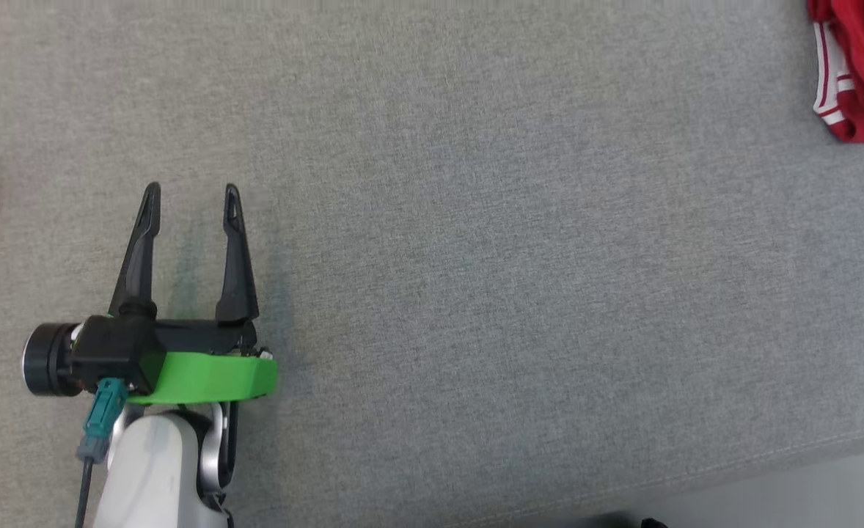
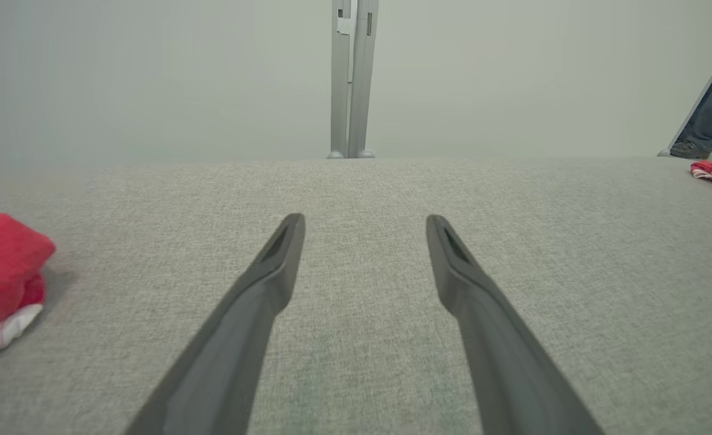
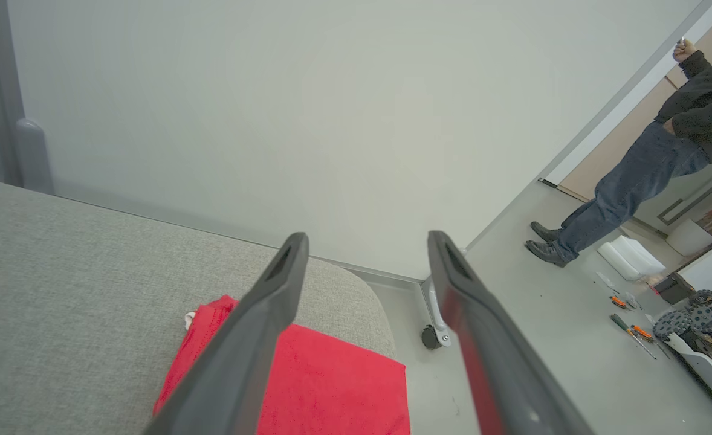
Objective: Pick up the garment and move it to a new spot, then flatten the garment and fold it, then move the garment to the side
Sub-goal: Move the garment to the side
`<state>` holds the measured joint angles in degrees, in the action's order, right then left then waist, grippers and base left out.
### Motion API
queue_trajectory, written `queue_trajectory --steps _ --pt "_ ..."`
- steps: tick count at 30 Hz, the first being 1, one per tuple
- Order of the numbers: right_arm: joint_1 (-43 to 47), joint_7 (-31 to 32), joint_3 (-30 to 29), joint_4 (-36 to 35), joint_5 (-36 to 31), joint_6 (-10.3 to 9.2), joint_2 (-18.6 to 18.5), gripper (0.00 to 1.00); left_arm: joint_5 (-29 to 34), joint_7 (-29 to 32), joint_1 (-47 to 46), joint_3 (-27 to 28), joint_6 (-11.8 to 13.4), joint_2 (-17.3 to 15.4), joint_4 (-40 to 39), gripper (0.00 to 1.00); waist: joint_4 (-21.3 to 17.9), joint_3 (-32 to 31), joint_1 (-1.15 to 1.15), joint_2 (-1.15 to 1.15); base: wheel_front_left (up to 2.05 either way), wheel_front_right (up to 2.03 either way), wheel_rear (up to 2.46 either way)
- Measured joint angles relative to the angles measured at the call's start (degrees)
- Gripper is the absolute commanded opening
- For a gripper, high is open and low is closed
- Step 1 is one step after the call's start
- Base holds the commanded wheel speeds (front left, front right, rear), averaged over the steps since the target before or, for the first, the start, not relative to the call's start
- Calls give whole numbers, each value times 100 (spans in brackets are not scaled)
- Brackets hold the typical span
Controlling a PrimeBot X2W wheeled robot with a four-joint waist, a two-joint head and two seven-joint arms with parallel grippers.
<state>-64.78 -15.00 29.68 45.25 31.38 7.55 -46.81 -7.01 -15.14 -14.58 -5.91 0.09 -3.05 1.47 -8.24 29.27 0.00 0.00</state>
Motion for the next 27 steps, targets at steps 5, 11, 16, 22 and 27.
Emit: queue_trajectory --steps 5,11,16,22,27 --pt "906 -3 -683 -795 -352 -1 482 100 -102 1 324 186 13 7 75 100 67 -460 0 0 0 0 0" --pt "2099 -3 -1284 -1621 -702 -1 1143 100 -231 1 709 410 -14 10 182 100 154 -1012 0 0 0 0 0" --pt "3130 -4 -1745 -2232 -823 -1 1690 100 -271 1 925 526 -60 14 267 100 247 -1437 0 0 0 0 0" --pt "4273 -4 -2176 -2757 -870 -1 2274 100 -363 1 1076 545 -68 18 397 100 391 -1828 0 0 0 0 0" --pt "5086 -3 -2373 -3098 -909 -1 2655 100 -407 1 1177 556 -87 19 485 100 517 -2062 0 0 0 0 0"
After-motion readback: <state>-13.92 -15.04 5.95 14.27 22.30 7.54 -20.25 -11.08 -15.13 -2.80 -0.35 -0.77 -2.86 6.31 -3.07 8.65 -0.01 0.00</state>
